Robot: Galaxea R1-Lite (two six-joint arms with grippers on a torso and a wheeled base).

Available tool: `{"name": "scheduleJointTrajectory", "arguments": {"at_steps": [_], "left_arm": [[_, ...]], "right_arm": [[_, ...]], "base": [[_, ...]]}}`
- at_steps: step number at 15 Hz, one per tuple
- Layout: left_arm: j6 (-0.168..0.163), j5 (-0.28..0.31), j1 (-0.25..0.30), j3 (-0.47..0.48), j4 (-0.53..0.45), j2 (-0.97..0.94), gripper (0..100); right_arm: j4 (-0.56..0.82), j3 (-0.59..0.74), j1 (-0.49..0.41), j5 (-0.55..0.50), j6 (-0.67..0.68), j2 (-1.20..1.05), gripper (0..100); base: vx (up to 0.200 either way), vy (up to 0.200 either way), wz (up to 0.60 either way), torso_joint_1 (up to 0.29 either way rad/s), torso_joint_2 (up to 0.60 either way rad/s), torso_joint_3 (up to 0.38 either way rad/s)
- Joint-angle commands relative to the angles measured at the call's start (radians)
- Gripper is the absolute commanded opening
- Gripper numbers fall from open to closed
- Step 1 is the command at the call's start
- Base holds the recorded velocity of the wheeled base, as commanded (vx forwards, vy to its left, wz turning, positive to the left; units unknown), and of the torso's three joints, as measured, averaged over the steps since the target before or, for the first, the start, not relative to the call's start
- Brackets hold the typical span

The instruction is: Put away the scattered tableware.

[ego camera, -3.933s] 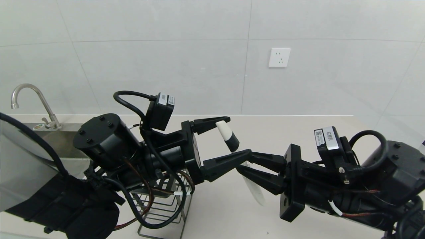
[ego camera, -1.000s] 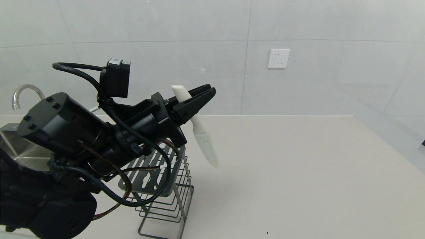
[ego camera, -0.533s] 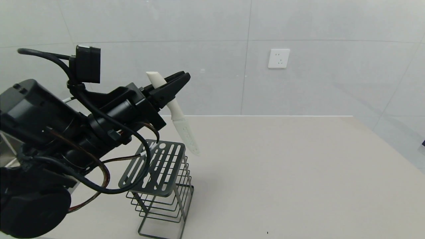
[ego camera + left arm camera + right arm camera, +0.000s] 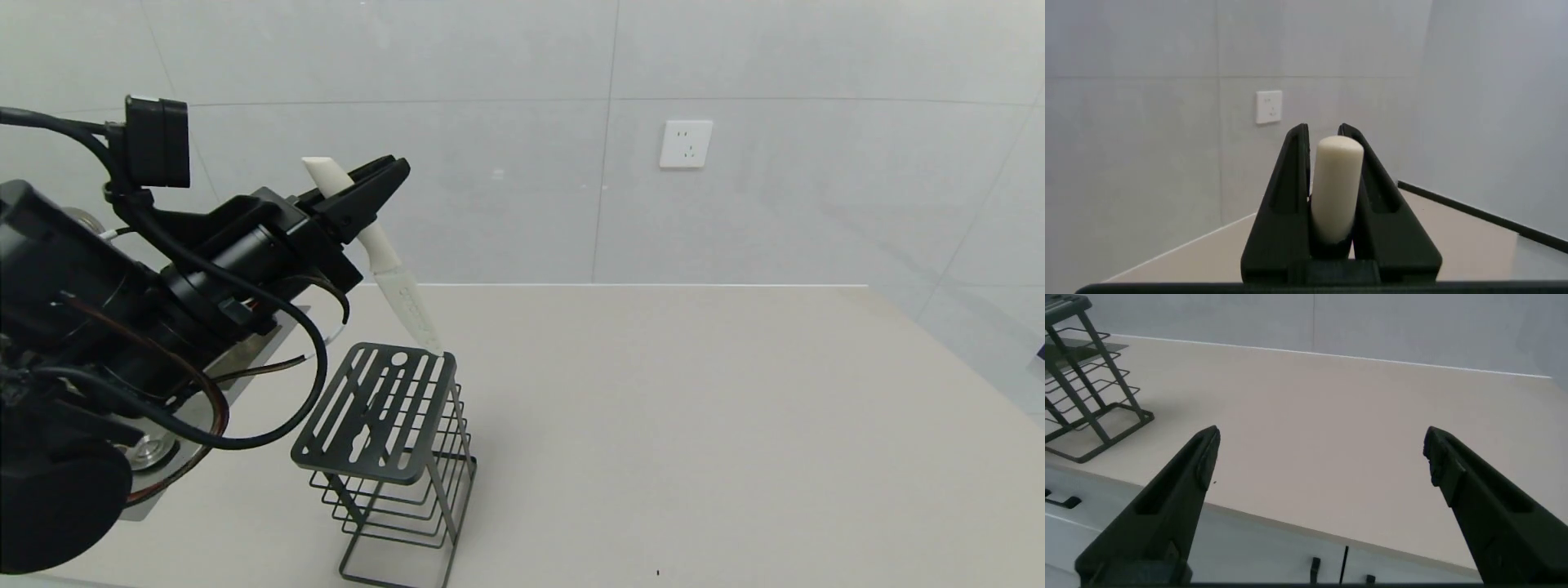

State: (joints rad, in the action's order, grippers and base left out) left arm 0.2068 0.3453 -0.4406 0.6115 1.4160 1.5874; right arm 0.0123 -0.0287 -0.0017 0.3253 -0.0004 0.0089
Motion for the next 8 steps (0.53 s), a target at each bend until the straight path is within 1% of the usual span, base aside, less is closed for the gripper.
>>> {"name": "scheduleJointTrajectory", "arguments": {"at_steps": [1, 2, 3, 4, 5, 7, 8], "left_arm": [[0.002, 0.0, 0.01, 0.001, -0.031, -0.037, 0], [0.0, -0.002, 0.014, 0.002, -0.054, -0.053, 0], [0.0, -0.016, 0.016, 0.002, -0.103, -0.086, 0], [0.0, -0.042, 0.014, 0.001, -0.163, -0.119, 0], [0.0, -0.055, 0.014, -0.002, -0.187, -0.133, 0], [-0.006, -0.057, 0.014, -0.009, -0.196, -0.135, 0], [-0.053, -0.065, 0.014, -0.022, -0.203, -0.127, 0]], "right_arm": [[0.0, 0.0, 0.0, 0.012, -0.001, 0.005, 100], [0.0, 0.0, 0.0, 0.012, -0.001, 0.005, 100], [0.0, 0.0, 0.0, 0.006, -0.001, 0.005, 100], [0.0, 0.0, 0.0, 0.004, -0.003, 0.005, 100], [0.0, 0.0, 0.0, 0.004, -0.003, 0.005, 100], [0.0, 0.0, 0.0, 0.003, -0.003, 0.005, 100], [0.0, 0.0, 0.0, 0.003, -0.003, 0.005, 100]], "base": [[0.0, 0.0, 0.0, 0.0, 0.0, 0.0], [0.0, 0.0, 0.0, 0.0, 0.0, 0.0], [0.0, 0.0, 0.0, 0.0, 0.0, 0.0], [0.0, 0.0, 0.0, 0.0, 0.0, 0.0], [0.0, 0.0, 0.0, 0.0, 0.0, 0.0], [0.0, 0.0, 0.0, 0.0, 0.0, 0.0], [0.0, 0.0, 0.0, 0.0, 0.0, 0.0]]}}
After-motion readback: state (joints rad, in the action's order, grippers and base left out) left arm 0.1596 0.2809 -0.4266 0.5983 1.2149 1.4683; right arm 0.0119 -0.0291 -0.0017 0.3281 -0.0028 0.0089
